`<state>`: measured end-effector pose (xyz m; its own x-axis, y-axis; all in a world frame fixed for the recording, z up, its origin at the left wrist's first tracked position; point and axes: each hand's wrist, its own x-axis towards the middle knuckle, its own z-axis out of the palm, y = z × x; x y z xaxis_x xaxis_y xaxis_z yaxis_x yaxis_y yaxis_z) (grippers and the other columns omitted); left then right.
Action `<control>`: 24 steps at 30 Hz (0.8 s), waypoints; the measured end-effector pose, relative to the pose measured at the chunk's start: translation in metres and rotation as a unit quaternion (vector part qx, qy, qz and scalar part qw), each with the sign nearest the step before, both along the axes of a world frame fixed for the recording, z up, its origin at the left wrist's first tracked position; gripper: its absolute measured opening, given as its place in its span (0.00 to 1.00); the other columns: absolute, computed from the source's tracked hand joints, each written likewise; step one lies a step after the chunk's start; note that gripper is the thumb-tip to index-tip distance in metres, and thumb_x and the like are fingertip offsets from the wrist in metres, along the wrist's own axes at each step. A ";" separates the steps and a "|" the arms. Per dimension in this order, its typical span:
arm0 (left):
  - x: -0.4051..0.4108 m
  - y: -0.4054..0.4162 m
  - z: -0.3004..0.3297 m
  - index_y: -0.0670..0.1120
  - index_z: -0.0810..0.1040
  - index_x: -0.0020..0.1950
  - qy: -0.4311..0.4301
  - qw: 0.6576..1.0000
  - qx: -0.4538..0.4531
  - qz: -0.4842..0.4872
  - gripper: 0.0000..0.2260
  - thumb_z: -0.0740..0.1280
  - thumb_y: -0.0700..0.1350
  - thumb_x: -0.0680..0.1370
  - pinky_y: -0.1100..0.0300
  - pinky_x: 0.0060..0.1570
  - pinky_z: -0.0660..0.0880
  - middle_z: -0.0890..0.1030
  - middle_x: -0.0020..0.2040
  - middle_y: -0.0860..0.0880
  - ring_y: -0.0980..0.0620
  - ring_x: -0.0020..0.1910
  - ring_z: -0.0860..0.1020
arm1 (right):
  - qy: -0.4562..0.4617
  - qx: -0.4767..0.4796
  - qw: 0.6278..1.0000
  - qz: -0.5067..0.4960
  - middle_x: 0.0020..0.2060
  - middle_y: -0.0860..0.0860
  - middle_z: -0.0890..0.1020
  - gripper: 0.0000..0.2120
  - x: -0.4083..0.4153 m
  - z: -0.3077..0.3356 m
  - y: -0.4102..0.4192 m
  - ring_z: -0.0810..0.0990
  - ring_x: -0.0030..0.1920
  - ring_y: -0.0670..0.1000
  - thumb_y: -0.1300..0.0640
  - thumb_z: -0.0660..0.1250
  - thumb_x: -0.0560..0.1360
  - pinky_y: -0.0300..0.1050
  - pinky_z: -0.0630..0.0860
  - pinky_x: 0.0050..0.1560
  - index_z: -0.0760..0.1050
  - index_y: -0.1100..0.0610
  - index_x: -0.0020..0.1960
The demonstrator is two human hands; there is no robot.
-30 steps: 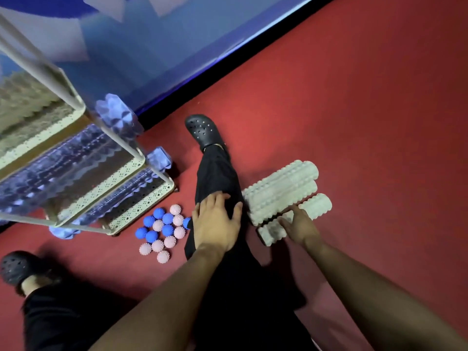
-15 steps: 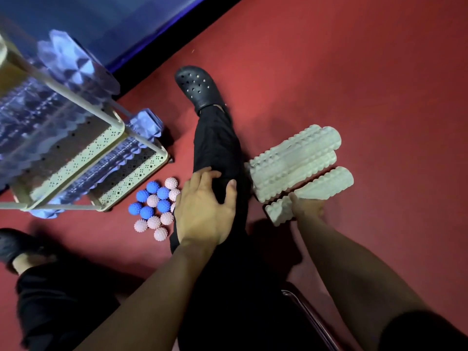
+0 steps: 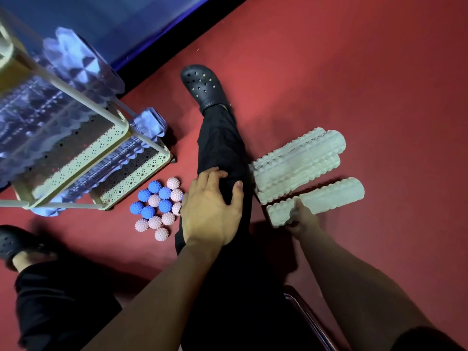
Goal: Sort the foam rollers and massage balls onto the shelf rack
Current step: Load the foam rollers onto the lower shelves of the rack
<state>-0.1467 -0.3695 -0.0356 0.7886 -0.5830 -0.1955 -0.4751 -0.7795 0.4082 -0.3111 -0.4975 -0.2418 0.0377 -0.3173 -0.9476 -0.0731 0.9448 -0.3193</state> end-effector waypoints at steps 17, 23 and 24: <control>-0.008 0.027 0.086 0.48 0.71 0.72 0.130 0.971 -0.167 0.107 0.29 0.61 0.66 0.79 0.51 0.72 0.66 0.75 0.69 0.48 0.47 0.70 0.70 | -0.277 -0.154 0.948 -0.003 0.57 0.55 0.83 0.19 0.025 0.264 0.036 0.83 0.56 0.53 0.49 0.68 0.80 0.50 0.82 0.46 0.76 0.56 0.67; 0.025 0.064 0.158 0.51 0.74 0.68 0.168 0.914 -0.314 0.195 0.40 0.59 0.78 0.68 0.50 0.68 0.73 0.79 0.64 0.52 0.53 0.62 0.77 | -0.413 -0.172 0.889 0.103 0.65 0.54 0.81 0.22 0.084 0.337 0.089 0.80 0.65 0.52 0.48 0.64 0.81 0.52 0.69 0.72 0.72 0.56 0.72; 0.032 0.074 0.169 0.52 0.74 0.67 0.171 0.904 -0.332 0.206 0.39 0.59 0.78 0.68 0.49 0.66 0.75 0.79 0.63 0.52 0.52 0.60 0.79 | -0.431 -0.178 0.875 0.126 0.66 0.54 0.80 0.22 0.095 0.351 0.100 0.79 0.66 0.51 0.49 0.64 0.81 0.52 0.67 0.73 0.72 0.55 0.72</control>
